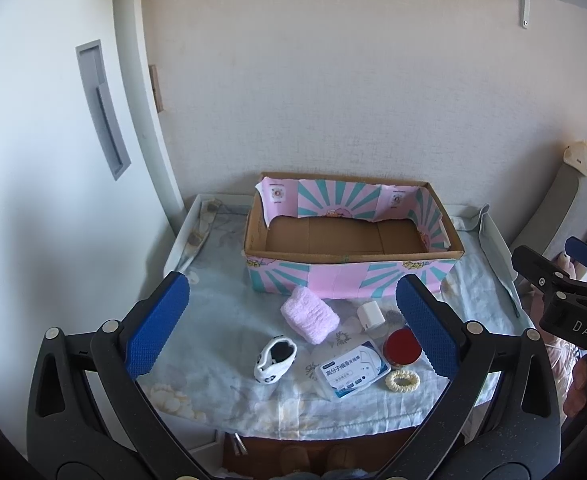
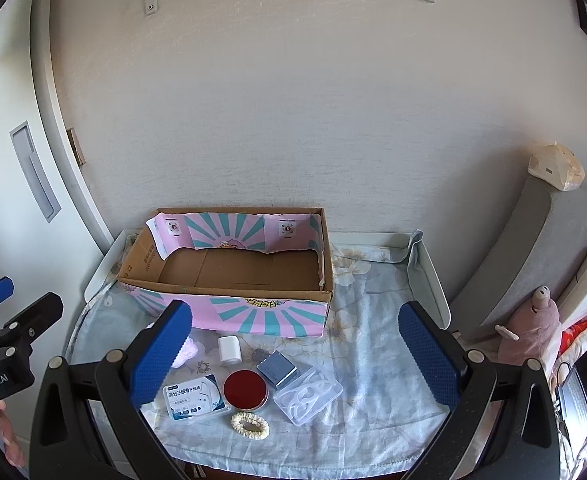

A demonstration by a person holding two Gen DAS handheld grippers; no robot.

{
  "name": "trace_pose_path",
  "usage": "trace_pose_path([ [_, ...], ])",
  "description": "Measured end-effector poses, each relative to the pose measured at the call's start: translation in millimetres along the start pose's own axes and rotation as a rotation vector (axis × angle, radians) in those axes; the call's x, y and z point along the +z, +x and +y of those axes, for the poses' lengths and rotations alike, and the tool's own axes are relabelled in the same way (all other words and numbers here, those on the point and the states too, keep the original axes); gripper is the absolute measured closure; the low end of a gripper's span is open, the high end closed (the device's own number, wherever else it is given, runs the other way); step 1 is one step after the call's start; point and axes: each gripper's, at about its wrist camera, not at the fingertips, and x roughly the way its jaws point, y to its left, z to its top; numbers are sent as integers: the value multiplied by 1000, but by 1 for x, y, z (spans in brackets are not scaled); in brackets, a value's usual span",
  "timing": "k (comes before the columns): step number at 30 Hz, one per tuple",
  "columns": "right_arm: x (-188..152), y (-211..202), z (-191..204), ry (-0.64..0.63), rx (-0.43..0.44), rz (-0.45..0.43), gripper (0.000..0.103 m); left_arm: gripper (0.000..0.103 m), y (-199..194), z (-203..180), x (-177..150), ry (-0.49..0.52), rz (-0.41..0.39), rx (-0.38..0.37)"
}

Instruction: Organize objects

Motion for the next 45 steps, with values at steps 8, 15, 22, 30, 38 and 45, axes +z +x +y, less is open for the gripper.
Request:
trace_pose_path([
  [8, 3, 2, 2, -4, 2, -3, 0, 0, 3, 0, 3, -1, 2, -3],
  [15, 4, 2, 3, -10, 8, -9, 0, 0, 6, 2, 6, 0, 0, -7],
  [22, 4, 1, 4, -17, 10, -10, 0, 0, 6, 3, 8, -2, -2, -9],
  [30, 6, -3, 3, -36, 30, -26, 0, 0, 2, 5, 11, 1, -13, -2],
  [38, 4, -4, 3, -44, 44, -29, 0, 0, 0, 4, 10, -2, -12, -4],
  [45, 3, -4, 4, -84, 91, -36, 0, 0, -1, 4, 9, -4, -11, -1],
])
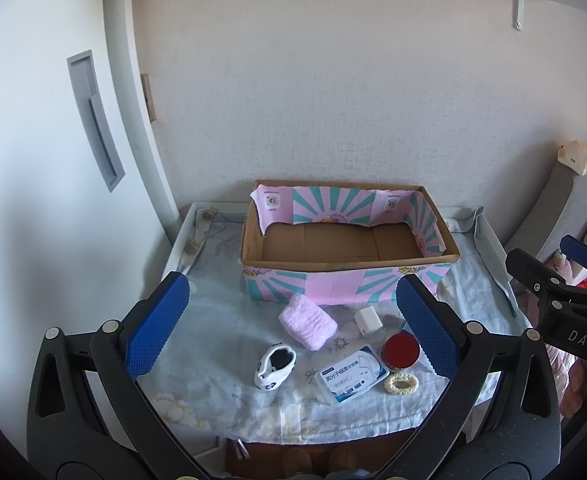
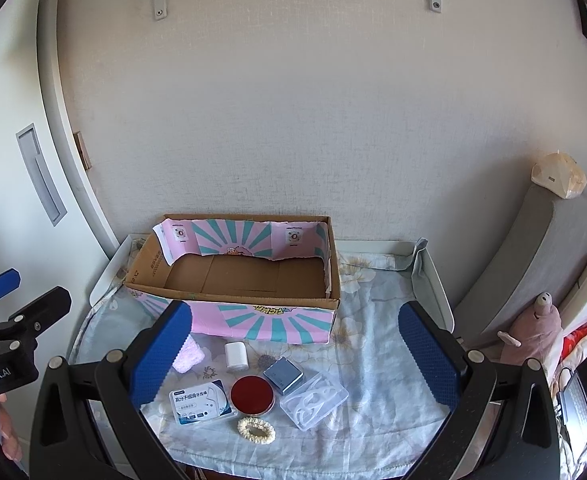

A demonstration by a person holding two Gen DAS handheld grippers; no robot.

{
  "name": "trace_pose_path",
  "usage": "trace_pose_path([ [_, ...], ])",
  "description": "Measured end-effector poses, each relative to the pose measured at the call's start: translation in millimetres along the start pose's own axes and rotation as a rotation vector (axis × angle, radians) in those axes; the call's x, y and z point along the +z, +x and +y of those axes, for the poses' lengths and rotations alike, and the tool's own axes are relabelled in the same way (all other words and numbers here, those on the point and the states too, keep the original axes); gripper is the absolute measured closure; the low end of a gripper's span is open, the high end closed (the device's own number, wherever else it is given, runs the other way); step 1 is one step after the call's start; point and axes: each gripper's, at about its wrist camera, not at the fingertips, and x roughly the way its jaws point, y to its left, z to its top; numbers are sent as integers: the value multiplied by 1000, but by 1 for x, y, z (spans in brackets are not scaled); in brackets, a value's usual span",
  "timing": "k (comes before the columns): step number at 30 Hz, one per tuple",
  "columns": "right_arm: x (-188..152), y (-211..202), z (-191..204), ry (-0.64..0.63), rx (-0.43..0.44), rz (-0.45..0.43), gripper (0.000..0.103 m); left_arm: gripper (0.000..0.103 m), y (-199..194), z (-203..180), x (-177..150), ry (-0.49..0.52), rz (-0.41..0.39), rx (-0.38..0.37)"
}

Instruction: Organize objects

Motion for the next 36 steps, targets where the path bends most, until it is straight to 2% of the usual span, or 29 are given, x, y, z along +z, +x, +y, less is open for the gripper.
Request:
trace_pose_path([
  [14, 2, 1, -3, -21, 50, -6, 0, 0, 4, 0, 0, -16, 19, 10],
  [22, 3, 9, -27, -115, 75, -20, 0, 0, 17, 24, -3, -69, 61, 23],
  [25, -8, 21, -35, -168, 76, 8, 0, 0, 31, 31, -15, -78, 108, 29],
  [33, -62, 60, -47, -341, 202, 118, 0, 0, 81, 40, -73, -118, 268, 34],
  [36, -85, 82, -48, -391, 234, 172, 0, 0, 101, 40, -90, -132, 298, 41],
])
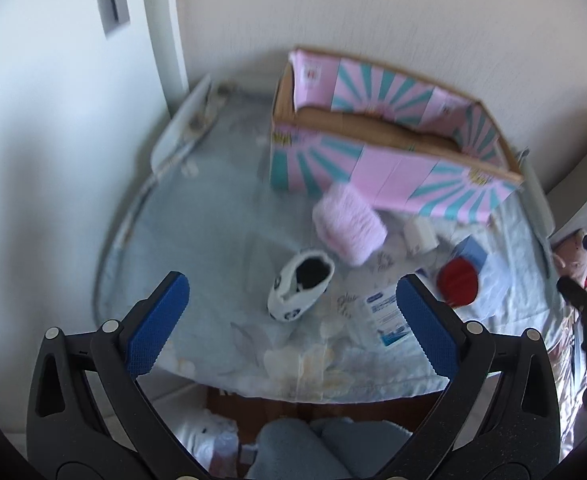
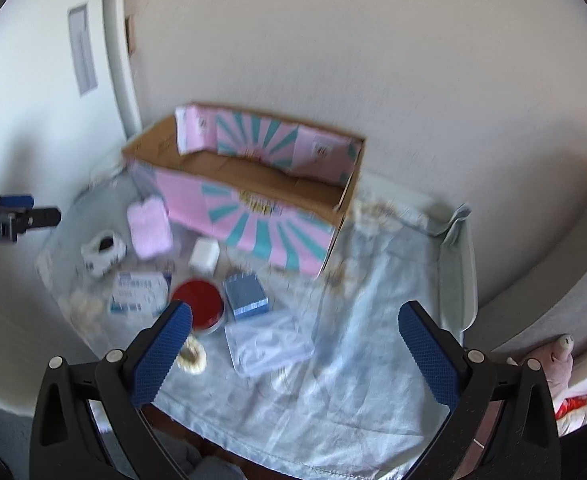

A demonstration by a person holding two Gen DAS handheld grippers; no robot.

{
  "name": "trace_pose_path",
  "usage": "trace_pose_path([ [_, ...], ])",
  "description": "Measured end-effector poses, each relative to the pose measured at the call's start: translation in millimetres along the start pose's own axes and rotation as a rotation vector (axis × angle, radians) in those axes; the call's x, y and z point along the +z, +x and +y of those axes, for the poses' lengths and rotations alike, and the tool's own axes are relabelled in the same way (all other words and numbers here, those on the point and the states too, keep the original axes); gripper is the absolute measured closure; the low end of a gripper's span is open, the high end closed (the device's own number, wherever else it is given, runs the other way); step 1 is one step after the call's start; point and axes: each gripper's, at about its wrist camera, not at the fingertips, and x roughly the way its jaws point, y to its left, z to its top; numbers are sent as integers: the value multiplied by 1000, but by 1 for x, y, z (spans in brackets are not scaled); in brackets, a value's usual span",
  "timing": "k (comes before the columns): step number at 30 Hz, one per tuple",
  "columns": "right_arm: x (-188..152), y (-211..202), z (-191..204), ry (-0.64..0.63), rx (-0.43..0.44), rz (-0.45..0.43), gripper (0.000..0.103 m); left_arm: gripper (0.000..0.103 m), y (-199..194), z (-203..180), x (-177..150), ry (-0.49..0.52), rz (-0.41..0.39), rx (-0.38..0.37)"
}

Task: Organize objects
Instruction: 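Grasp the white sock with the left tool while the right tool grasps the clear pick box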

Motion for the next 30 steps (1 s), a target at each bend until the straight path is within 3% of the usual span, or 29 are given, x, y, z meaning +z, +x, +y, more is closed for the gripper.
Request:
trace_pose_path([
  [2, -10, 18, 1, -21, 32, 25, 0, 0, 16, 1, -5, -5, 5, 45],
  [9, -24, 76, 12, -73, 87, 116, 0, 6, 64, -4, -12, -19, 41, 54],
  [17, -30, 105, 12, -140, 106, 131, 0, 14, 95, -8, -12, -40, 68, 74],
  [20, -32, 109, 9, -126, 119, 133, 4, 31, 104, -7, -14, -42, 80, 67],
  [22, -33, 113, 10, -128, 128, 141, 12, 47, 109, -9, -15, -32, 88, 58],
  [24, -33, 114, 11, -131, 152, 143, 26, 56, 109, -11, -16, -19, 83, 43],
  [30, -32, 117, 11, -137, 163, 140, 26, 61, 111, -14, -16, 10, 75, 44],
])
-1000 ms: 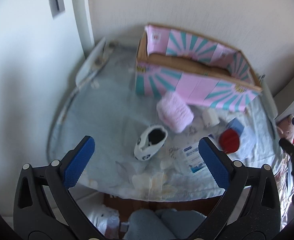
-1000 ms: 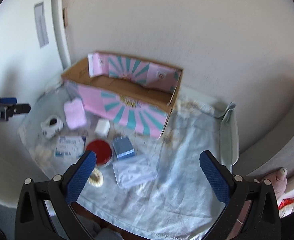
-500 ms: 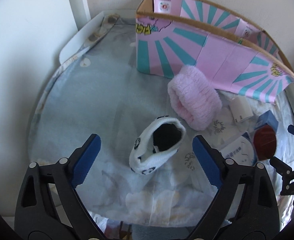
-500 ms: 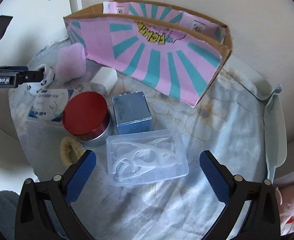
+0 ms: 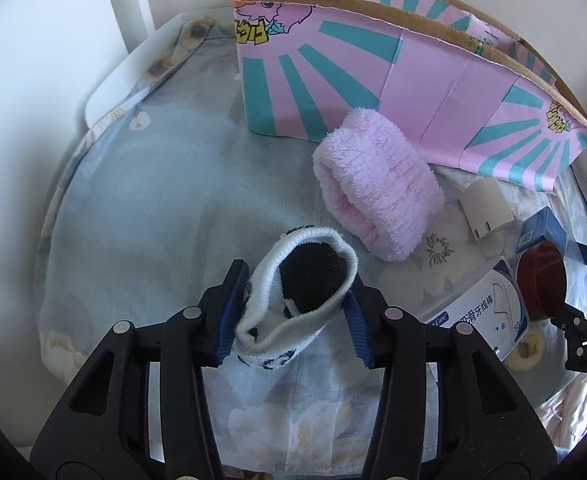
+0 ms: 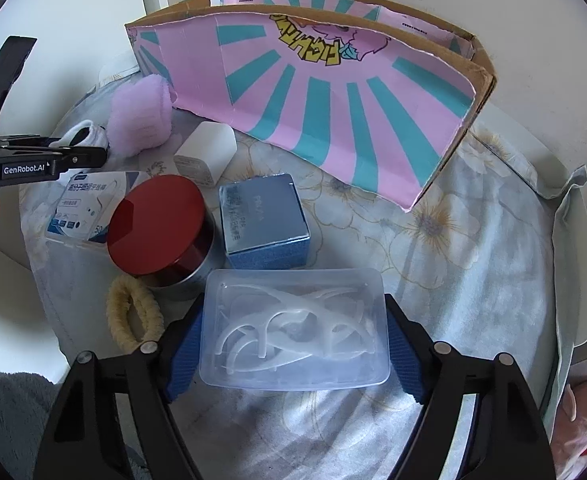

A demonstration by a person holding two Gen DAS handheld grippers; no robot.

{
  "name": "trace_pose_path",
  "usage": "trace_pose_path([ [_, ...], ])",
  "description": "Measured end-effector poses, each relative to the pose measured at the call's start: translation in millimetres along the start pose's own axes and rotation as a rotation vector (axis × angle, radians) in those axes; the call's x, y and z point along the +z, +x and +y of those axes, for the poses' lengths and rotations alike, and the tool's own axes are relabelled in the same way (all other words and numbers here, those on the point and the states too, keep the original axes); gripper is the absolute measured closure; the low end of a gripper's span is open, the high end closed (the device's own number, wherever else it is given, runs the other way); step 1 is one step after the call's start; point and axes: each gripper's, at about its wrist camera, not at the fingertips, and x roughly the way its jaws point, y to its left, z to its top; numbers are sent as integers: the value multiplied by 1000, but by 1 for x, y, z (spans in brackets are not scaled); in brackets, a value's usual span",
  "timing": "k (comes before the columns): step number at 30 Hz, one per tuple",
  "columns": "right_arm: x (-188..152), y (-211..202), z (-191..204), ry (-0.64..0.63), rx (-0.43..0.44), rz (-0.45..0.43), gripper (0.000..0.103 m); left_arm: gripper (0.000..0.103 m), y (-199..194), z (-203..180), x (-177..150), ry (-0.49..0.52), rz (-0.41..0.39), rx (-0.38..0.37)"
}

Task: Organize objects
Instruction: 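Grasp the white sock with the left tool while the right tool grasps the clear pick box, then carry the sock and clear pick box together over the striped cardboard box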

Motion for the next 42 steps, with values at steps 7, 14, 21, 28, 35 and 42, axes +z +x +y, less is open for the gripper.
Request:
trace_pose_path([
  [7, 4, -13, -7, 37, -3, -22, 26, 62, -9, 4, 4, -17, -13, -20],
  [14, 8, -30, -12, 78, -11, -57, 26, 62, -28, 0, 10, -8, -38, -30],
  [21, 5, -57, -22, 163, -42, -69, 26, 62, -60, -9, 12, -1, -64, -38],
  [28, 18, -105, -13, 239, -100, -141, 26, 62, -105, -20, 18, -13, -109, -38],
  [35, 38, -152, -13, 354, -153, -182, 26, 62, -152, -28, 32, -21, -185, -45],
  [42, 68, -183, -12, 370, -177, -249, 26, 62, -177, -32, 64, -5, -237, -61],
])
